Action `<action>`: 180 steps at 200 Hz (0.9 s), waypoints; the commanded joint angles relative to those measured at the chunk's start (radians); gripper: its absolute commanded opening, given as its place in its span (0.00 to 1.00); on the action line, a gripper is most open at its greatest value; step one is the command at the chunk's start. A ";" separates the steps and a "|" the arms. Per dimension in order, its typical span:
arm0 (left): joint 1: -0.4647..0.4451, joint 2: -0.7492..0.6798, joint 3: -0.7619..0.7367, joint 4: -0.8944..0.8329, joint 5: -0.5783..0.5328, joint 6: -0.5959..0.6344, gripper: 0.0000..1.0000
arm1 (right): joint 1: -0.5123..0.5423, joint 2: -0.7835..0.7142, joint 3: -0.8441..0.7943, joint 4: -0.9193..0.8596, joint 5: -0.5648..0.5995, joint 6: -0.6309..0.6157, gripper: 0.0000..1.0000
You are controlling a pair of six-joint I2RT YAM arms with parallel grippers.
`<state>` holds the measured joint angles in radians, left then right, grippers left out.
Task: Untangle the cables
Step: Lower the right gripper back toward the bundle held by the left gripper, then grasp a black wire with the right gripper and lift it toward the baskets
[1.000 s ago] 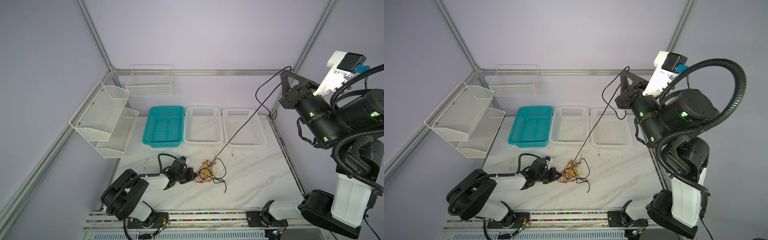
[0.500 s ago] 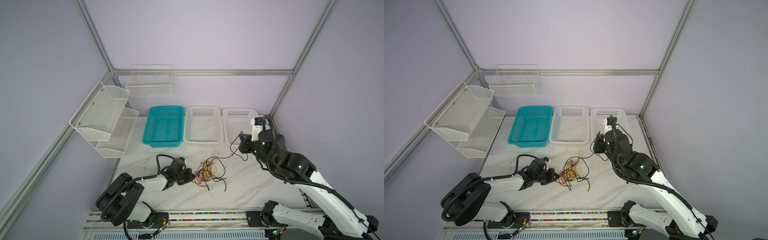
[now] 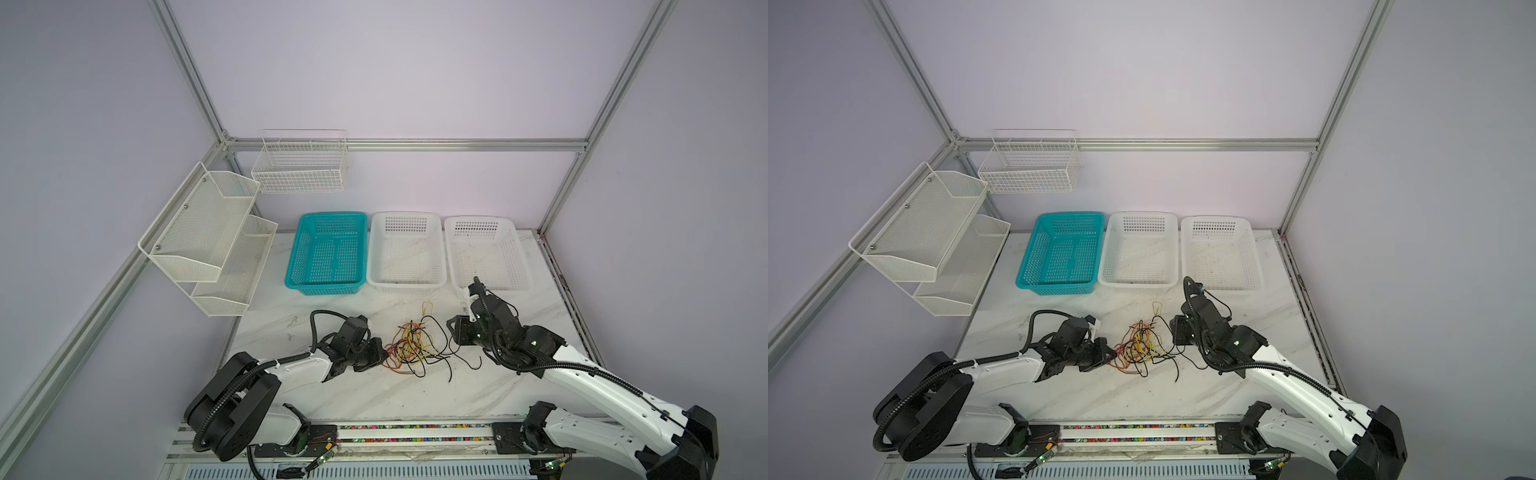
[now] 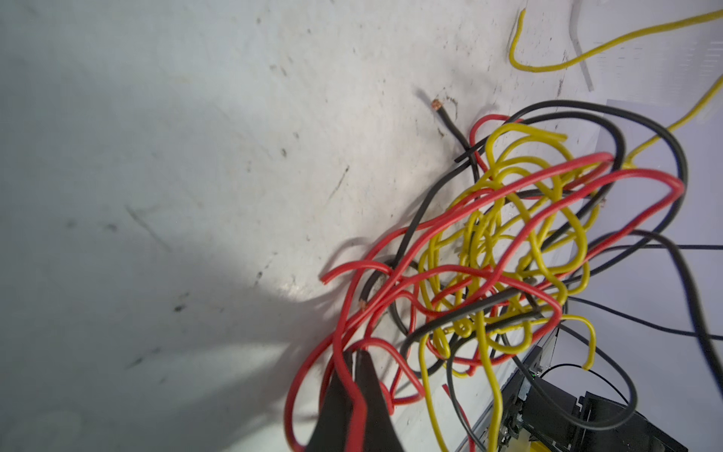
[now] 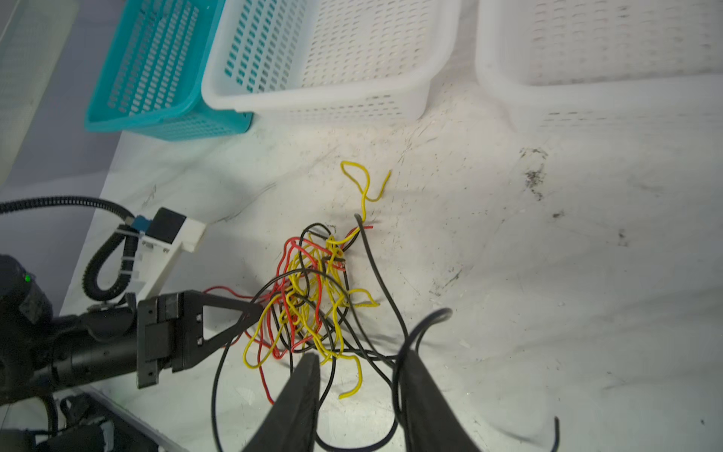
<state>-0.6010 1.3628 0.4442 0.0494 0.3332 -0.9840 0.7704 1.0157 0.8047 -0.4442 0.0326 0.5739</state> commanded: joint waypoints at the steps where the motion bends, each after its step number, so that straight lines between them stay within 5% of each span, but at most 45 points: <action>1: 0.009 -0.008 0.015 -0.019 -0.010 0.002 0.00 | 0.005 -0.014 -0.041 0.143 -0.163 0.036 0.44; 22: 0.009 0.005 0.019 -0.014 -0.008 0.002 0.00 | 0.036 -0.024 -0.090 0.262 -0.243 0.058 0.48; 77: 0.009 0.013 0.013 -0.006 -0.011 0.001 0.00 | 0.231 0.115 -0.099 0.329 -0.127 0.070 0.53; 128: 0.009 0.015 0.002 0.003 -0.008 -0.004 0.00 | 0.254 0.197 -0.104 0.311 -0.053 0.081 0.52; 180: 0.008 0.022 -0.006 0.016 -0.008 -0.005 0.00 | 0.264 0.217 -0.115 0.325 -0.054 0.083 0.31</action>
<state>-0.6003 1.3712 0.4438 0.0605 0.3332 -0.9848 1.0264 1.2312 0.7025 -0.1406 -0.0406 0.6483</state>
